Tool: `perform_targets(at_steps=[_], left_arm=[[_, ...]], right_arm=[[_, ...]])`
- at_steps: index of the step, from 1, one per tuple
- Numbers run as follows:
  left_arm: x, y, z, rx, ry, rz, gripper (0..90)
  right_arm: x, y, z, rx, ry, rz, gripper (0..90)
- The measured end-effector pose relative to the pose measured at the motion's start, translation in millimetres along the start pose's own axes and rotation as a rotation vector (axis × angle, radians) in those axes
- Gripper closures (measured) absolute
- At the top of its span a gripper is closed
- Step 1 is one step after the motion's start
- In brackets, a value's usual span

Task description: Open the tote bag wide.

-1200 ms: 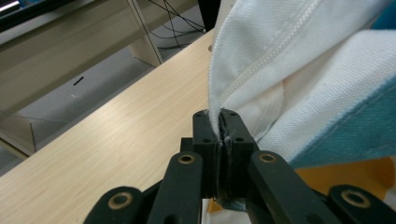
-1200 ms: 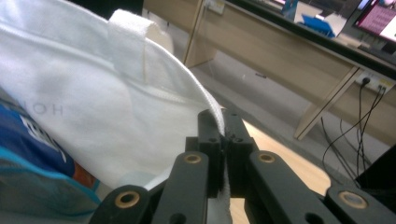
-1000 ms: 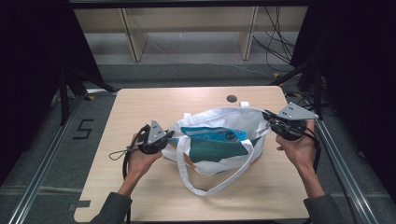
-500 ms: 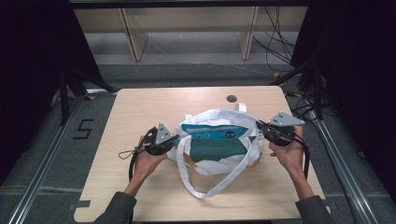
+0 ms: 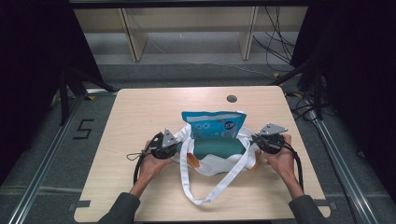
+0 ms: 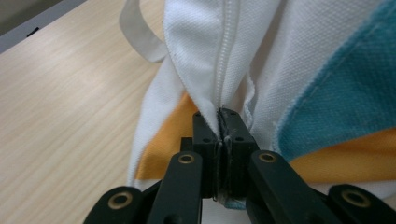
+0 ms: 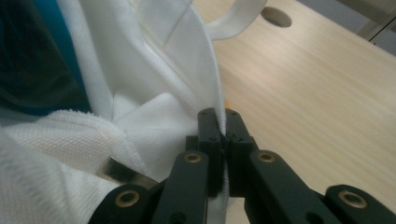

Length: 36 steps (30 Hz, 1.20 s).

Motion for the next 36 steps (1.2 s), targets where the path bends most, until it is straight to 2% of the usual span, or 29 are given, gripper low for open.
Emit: perform_targets(at_steps=[1, 3, 5, 6, 7, 8, 9, 11, 14, 16, 17, 18, 19, 21, 22, 23, 25, 26, 27, 28, 29, 31, 32, 33, 34, 35, 36], left_arm=[[0.9, -0.3, -0.2, -0.022, 0.016, -0.003, 85.6], [0.1, 0.9, 0.0, -0.02, 0.006, 0.006, 85.5], [0.1, 0.2, 0.9, 0.035, -0.009, 0.016, 85.4], [0.2, 1.6, 0.5, 0.034, -0.01, 0.011, 85.0], [2.2, 3.4, 0.1, 0.016, 0.008, 0.009, 84.8], [2.0, 2.3, 0.0, 0.032, 0.002, 0.014, 84.6], [2.8, 3.4, -0.9, 0.005, 0.005, 0.008, 84.5], [2.6, 2.3, -1.9, 0.016, 0.008, 0.005, 84.4], [3.0, 2.4, -2.5, 0.02, 0.014, -0.003, 83.9], [3.3, 2.9, -2.9, 0.024, 0.011, 0.005, 83.4], [3.1, 2.1, -2.8, 0.044, 0.006, 0.002, 83.2], [2.8, 2.1, -3.0, 0.045, -0.002, -0.002, 83.2], [3.1, 2.3, -2.9, 0.042, 0.001, -0.001, 83.0], [3.7, 2.9, -3.2, 0.034, 0.002, -0.002, 82.7], [4.3, 3.4, -3.3, 0.028, 0.006, -0.003, 82.6], [4.6, 3.4, -3.3, 0.03, 0.007, -0.003, 82.4], [4.6, 2.6, -3.4, 0.04, 0.007, 0.004, 82.0], [5.0, 3.7, -3.8, 0.026, 0.005, 0.002, 81.7], [5.2, 4.7, -4.1, 0.013, 0.004, 0.002, 81.5], [5.2, 4.5, -4.1, 0.018, 0.003, 0.002, 81.3], [5.1, 2.9, -3.5, 0.04, 0.004, 0.005, 81.2], [6.4, 4.6, -4.3, 0.008, 0.009, 0.001, 80.7], [6.8, 3.7, -3.9, 0.027, 0.008, 0.0, 80.5], [5.9, 2.8, -4.8, 0.051, -0.011, 0.0, 80.4], [7.6, 5.1, -4.1, 0.021, 0.011, -0.001, 80.3], [7.9, 4.9, -3.7, 0.033, 0.018, 0.003, 80.2], [7.9, 5.6, -4.2, 0.025, 0.013, 0.001, 80.1]], right_arm=[[-1.7, 1.8, 1.1, -0.005, 0.0, -0.001, 88.6], [-0.9, 3.7, 2.7, -0.028, 0.008, 0.004, 88.6], [-0.6, 2.1, 2.7, -0.041, 0.0, -0.003, 88.4], [-0.8, 1.3, 2.5, -0.057, -0.012, -0.012, 87.6], [1.4, 0.1, 1.8, -0.091, -0.022, 0.001, 85.8], [3.2, -2.8, 0.5, -0.089, -0.034, 0.007, 83.4], [7.6, -4.9, -2.0, -0.103, -0.032, 0.005, 80.9], [19.1, -12.2, -9.7, -0.133, -0.068, 0.034, 75.6], [46.5, -20.7, -26.6, -0.192, -0.139, 0.047, 64.5], [66.8, -19.0, -39.4, -0.225, -0.203, 0.017, 64.5], [79.6, -16.1, -46.7, -0.216, -0.226, -0.027, 63.7], [85.1, -10.9, -52.0, -0.229, -0.249, -0.046, 62.8], [93.0, -7.5, -56.8, -0.203, -0.254, -0.058, 62.6], [100.0, 2.5, -67.0, -0.188, -0.288, -0.077, 60.1], [103.4, 8.8, -70.8, -0.174, -0.269, -0.121, 57.4], [103.1, 12.3, -73.9, -0.175, -0.287, -0.126, 56.1], [102.2, 20.3, -79.3, -0.166, -0.296, -0.173, 54.1], [101.3, 24.8, -81.4, -0.171, -0.295, -0.201, 52.8], [100.1, 28.7, -82.4, -0.168, -0.279, -0.217, 51.4], [97.2, 30.8, -82.6, -0.152, -0.268, -0.219, 50.1], [95.5, 34.4, -81.8, -0.158, -0.241, -0.236, 49.2], [88.5, 39.2, -79.0, -0.148, -0.211, -0.261, 48.6], [85.0, 39.1, -77.5, -0.13, -0.213, -0.262, 49.1], [84.6, 42.8, -75.9, -0.16, -0.192, -0.286, 51.7], [84.4, 43.3, -74.6, -0.141, -0.187, -0.292, 57.0], [84.6, 43.5, -73.1, -0.098, -0.175, -0.29, 66.4], [84.6, 44.6, -70.8, -0.051, -0.159, -0.275, 70.3]])
Point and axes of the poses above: each handheld gripper's, and its own axes: x roughly backward along the jaws, z roughly out of its underside, y roughly to its left, the point moved 5 cm from there along -x, roughly forward along the jaws, and after that the axes turned 8 degrees about x, right-handed, at the moved point
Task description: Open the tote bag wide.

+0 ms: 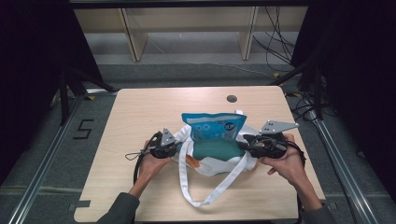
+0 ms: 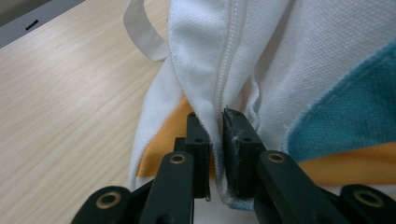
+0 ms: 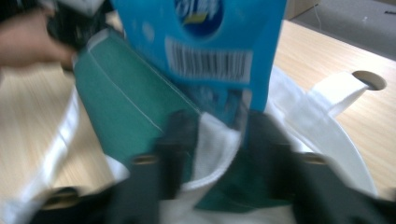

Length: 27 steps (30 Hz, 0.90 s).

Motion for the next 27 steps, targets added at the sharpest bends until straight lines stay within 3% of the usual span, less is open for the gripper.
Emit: perform_targets(at_steps=[2, 5, 6, 8, 9, 10, 11, 13, 14, 17, 18, 19, 20, 21, 22, 24, 27], left_arm=[[-0.5, -1.1, 0.5, 0.016, 0.001, 0.003, 80.0], [-1.0, -1.9, 0.0, 0.012, -0.008, -0.006, 79.8], [-0.3, -1.0, 0.8, -0.005, 0.005, -0.009, 79.9], [-1.5, -1.0, 2.4, 0.017, 0.007, 0.001, 80.4], [-4.0, -1.4, 2.6, 0.03, -0.018, 0.001, 80.6], [-3.5, 0.2, 4.4, 0.024, -0.001, 0.011, 80.6], [-6.0, -0.8, 4.4, 0.06, -0.026, 0.011, 80.6], [-4.9, 0.5, 4.2, 0.05, -0.019, 0.012, 80.5], [-4.7, -0.4, 3.8, 0.068, -0.024, 0.009, 80.3], [1.3, 1.6, 1.1, 0.09, -0.016, 0.012, 71.9], [6.7, 3.4, -0.5, 0.073, -0.002, 0.027, 67.2], [12.0, 4.5, -1.9, 0.094, -0.007, 0.012, 62.7], [19.9, 7.8, -3.5, 0.088, -0.004, -0.003, 58.4], [28.0, 9.0, -5.6, 0.108, -0.015, 0.007, 55.3], [37.9, 8.5, -9.1, 0.141, -0.046, 0.024, 54.7], [53.1, 6.4, -14.0, 0.162, -0.073, 0.047, 53.8], [73.9, -7.4, -21.2, 0.19, -0.124, 0.094, 53.8]], right_arm=[[-6.3, 6.3, 7.8, 0.052, 0.06, -0.011, 75.6], [-33.9, 19.7, 32.0, 0.104, 0.173, -0.06, 80.4], [-46.2, 25.6, 41.9, 0.103, 0.208, -0.069, 80.9], [-70.2, 37.1, 62.1, 0.092, 0.28, -0.086, 81.5], [-78.1, 39.9, 69.1, 0.101, 0.299, -0.075, 81.7], [-79.3, 41.0, 69.2, 0.091, 0.295, -0.058, 81.7], [-78.9, 40.9, 68.7, 0.102, 0.291, -0.058, 81.7], [-76.9, 40.5, 70.3, 0.094, 0.289, -0.055, 81.7], [-78.3, 40.3, 70.8, 0.096, 0.27, -0.057, 81.7], [-78.4, 39.7, 70.4, 0.093, 0.266, -0.058, 81.3], [-78.3, 39.8, 70.4, 0.091, 0.265, -0.056, 81.1], [-78.0, 39.9, 70.3, 0.091, 0.264, -0.056, 80.7], [-77.2, 39.6, 70.1, 0.09, 0.264, -0.056, 80.3], [-75.7, 39.1, 69.9, 0.089, 0.273, -0.068, 80.0], [-77.2, 39.0, 69.8, 0.089, 0.258, -0.063, 79.8], [-77.2, 39.2, 69.4, 0.078, 0.26, -0.063, 79.3], [-75.3, 41.1, 68.9, 0.051, 0.264, -0.064, 78.9]])
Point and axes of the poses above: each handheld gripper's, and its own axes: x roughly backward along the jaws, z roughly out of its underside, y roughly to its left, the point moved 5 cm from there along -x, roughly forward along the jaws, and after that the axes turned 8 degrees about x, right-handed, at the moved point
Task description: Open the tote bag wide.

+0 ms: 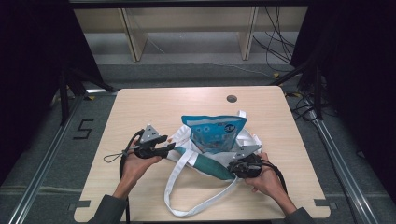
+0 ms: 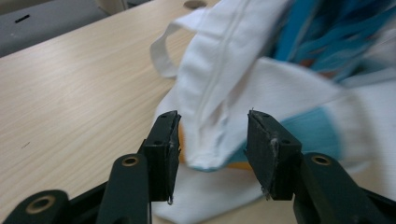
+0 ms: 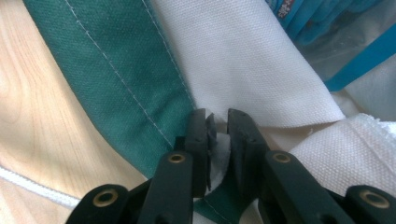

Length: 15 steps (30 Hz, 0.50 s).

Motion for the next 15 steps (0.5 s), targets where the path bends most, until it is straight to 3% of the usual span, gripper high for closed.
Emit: perform_targets(at_steps=[1, 2, 7, 8, 13, 14, 15], left_arm=[[5.1, -9.6, -1.4, -0.002, -0.011, 0.029, 53.7], [7.3, -16.1, -2.2, -0.001, -0.021, 0.041, 53.6], [2.3, -59.6, -10.8, -0.038, -0.056, 0.153, 56.5], [-1.6, -66.2, -11.7, -0.061, -0.054, 0.172, 58.7], [-29.4, -80.5, -6.1, -0.11, -0.017, 0.192, 81.2], [-34.5, -81.8, -1.5, -0.101, 0.01, 0.177, 84.9], [-40.8, -81.2, 4.0, -0.13, 0.027, 0.161, 86.6]], right_arm=[[0.5, 0.7, -0.5, -0.001, -0.008, -0.017, 78.8], [1.0, -2.8, -0.6, 0.042, -0.002, -0.018, 78.8], [-0.6, -3.1, -1.1, 0.04, -0.02, -0.008, 78.6], [-0.6, -3.3, -1.1, 0.041, -0.018, -0.011, 78.7], [-0.1, -2.8, -1.2, 0.036, -0.019, -0.01, 78.6], [-0.1, -2.8, -1.1, 0.035, -0.019, -0.01, 78.6], [0.0, -2.3, -0.9, 0.032, -0.017, -0.013, 78.6]])
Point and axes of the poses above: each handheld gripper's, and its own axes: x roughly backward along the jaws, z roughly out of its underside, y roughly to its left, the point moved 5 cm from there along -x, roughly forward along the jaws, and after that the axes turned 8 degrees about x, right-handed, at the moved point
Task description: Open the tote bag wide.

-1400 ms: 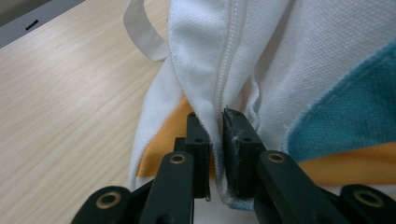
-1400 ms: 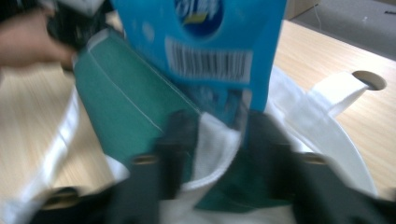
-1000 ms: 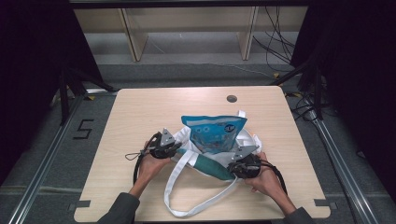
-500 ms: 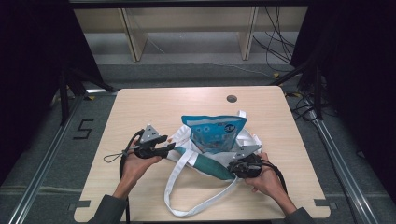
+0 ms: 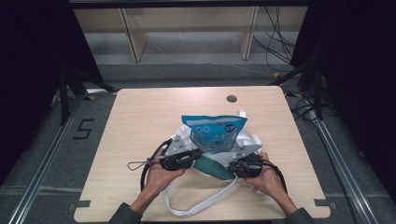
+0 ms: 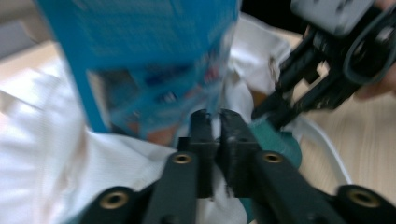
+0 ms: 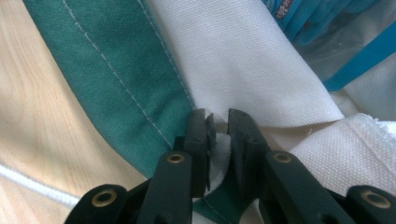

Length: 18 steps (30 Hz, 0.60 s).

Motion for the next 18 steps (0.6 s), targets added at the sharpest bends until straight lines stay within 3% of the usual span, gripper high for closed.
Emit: perform_targets(at_steps=[2, 6, 10, 12, 14, 16, 18], left_arm=[[-7.5, 3.7, 10.9, -0.005, 0.037, -0.029, 88.0], [-32.6, 18.9, 48.9, -0.07, 0.171, -0.111, 89.7], [-35.9, 20.3, 53.7, -0.08, 0.185, -0.113, 89.7], [-35.7, 19.7, 53.8, -0.081, 0.182, -0.114, 89.7], [-35.9, 19.7, 52.8, -0.061, 0.172, -0.109, 89.6], [-33.7, 18.3, 51.8, -0.081, 0.183, -0.119, 89.6], [-32.5, 16.1, 50.4, -0.094, 0.183, -0.115, 89.3]], right_arm=[[1.1, -0.1, 0.4, 0.01, 0.015, -0.005, 78.6], [-0.5, 1.7, -1.2, 0.007, -0.004, 0.004, 78.8], [-0.4, 4.7, -2.7, 0.022, 0.007, 0.011, 77.7], [1.0, 4.5, -3.2, 0.008, 0.002, 0.0, 73.7], [10.1, 4.3, -8.2, -0.037, -0.009, 0.0, 69.0], [29.4, -2.2, -20.3, -0.01, -0.093, -0.007, 66.9], [51.0, -13.7, -31.8, -0.023, -0.17, 0.036, 66.9]])
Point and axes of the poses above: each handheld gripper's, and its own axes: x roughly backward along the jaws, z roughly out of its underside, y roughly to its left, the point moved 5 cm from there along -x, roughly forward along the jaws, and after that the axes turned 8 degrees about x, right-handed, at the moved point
